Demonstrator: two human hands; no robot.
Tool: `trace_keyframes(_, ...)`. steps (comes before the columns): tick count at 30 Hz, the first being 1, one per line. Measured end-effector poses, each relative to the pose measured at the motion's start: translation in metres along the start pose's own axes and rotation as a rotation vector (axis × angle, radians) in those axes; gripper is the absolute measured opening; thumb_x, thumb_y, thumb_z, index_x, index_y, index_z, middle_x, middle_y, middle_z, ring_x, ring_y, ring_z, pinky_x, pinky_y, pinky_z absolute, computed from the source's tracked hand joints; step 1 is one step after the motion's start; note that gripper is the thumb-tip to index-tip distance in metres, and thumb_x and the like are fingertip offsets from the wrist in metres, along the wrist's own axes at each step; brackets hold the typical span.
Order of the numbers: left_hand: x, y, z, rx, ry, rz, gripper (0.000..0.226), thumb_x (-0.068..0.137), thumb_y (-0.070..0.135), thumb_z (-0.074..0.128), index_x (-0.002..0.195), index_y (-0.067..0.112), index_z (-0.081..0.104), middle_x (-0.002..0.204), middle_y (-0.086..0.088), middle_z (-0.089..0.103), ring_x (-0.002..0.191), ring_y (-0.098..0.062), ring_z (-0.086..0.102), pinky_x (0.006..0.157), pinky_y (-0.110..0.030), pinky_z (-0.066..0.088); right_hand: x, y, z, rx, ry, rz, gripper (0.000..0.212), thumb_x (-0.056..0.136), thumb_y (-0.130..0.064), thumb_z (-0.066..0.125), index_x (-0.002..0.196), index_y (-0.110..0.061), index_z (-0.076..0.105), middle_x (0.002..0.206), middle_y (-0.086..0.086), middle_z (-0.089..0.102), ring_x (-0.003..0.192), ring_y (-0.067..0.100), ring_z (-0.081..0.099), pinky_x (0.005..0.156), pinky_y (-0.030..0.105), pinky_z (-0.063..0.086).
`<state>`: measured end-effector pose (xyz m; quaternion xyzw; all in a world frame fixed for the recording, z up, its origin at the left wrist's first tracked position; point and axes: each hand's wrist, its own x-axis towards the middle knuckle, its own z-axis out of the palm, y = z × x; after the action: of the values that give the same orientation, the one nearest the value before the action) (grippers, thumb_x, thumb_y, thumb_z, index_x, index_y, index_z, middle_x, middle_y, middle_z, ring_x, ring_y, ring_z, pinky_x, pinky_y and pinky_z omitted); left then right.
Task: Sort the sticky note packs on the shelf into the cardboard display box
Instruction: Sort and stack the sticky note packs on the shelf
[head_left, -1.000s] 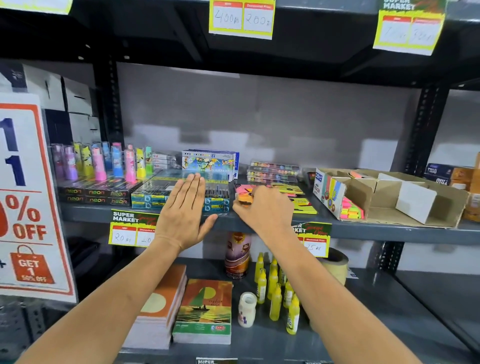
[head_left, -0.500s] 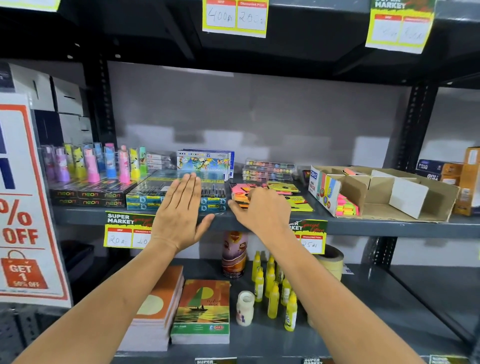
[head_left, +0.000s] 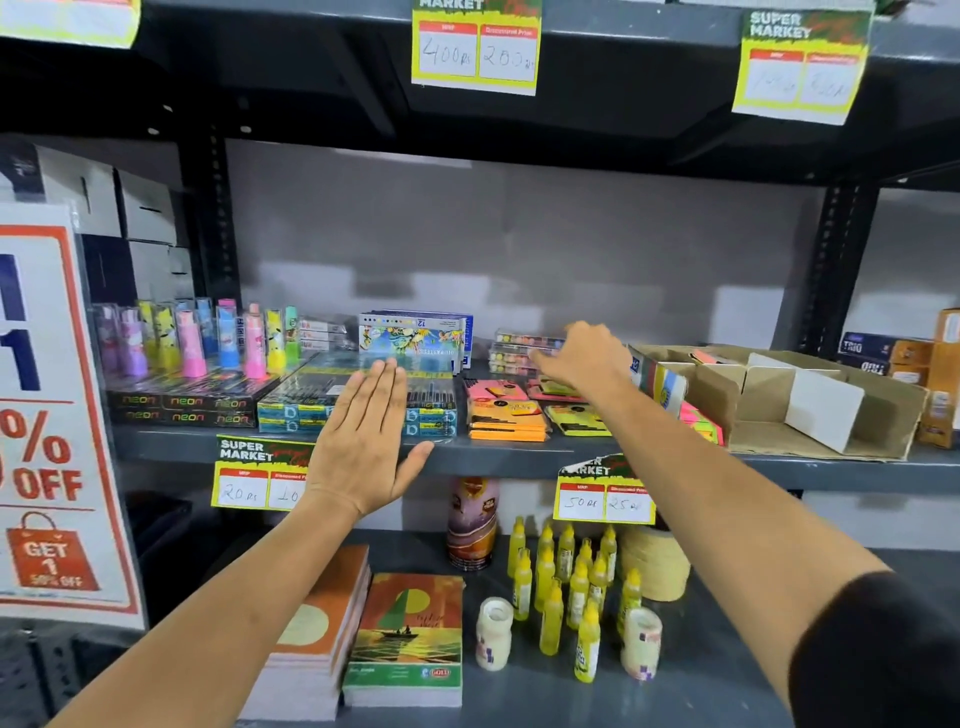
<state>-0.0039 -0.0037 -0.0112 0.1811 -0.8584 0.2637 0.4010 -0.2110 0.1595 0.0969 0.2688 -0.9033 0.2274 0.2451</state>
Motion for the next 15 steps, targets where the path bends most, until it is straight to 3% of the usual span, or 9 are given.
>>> trace_keyframes(3,0.001,0.000,0.000,-0.001,0.001,-0.001,0.081,0.099,0.054,0.014,0.145,-0.010,0.032,0.150,-0.029,0.037,0.141,-0.038,0.035,0.120,-0.044,0.016,0.015,0.007,0.005,-0.076,-0.178,0.057,0.056,0.079,-0.063,0.060,0.102,-0.012,0.061,0.097,0.005,0.060,0.083,0.024,0.056,0.065,0.029,0.043)
trace_keyframes(8,0.001,-0.001,0.001,0.006,0.004,-0.004,0.081,0.099,0.054,0.013,0.145,-0.010,0.034,0.149,-0.029,0.037,0.141,-0.038,0.035,0.120,-0.043,0.013,0.033,0.010,0.026,-0.138,-0.413,0.062,0.069,0.075,-0.067,0.058,0.116,-0.012,0.057,0.102,0.006,0.058,0.092,0.024,0.056,0.075,0.033,0.048)
trace_keyframes(11,0.002,-0.001,0.001,0.004,0.008,-0.003,0.081,0.099,0.054,0.014,0.144,-0.010,0.034,0.149,-0.029,0.038,0.140,-0.038,0.036,0.120,-0.043,0.014,0.032,0.009,0.032,-0.125,-0.450,0.061,0.072,0.074,-0.070,0.059,0.116,-0.011,0.054,0.102,0.008,0.055,0.092,0.025,0.054,0.078,0.032,0.045)
trace_keyframes(15,0.001,0.000,0.002,0.001,0.026,-0.001,0.080,0.100,0.053,0.016,0.143,-0.010,0.036,0.147,-0.029,0.041,0.139,-0.038,0.039,0.118,-0.045,0.019,0.031,0.011,0.039,-0.151,-0.407,0.034,0.065,0.077,-0.064,0.060,0.112,-0.009,0.056,0.102,0.007,0.058,0.088,0.023,0.054,0.071,0.030,0.042)
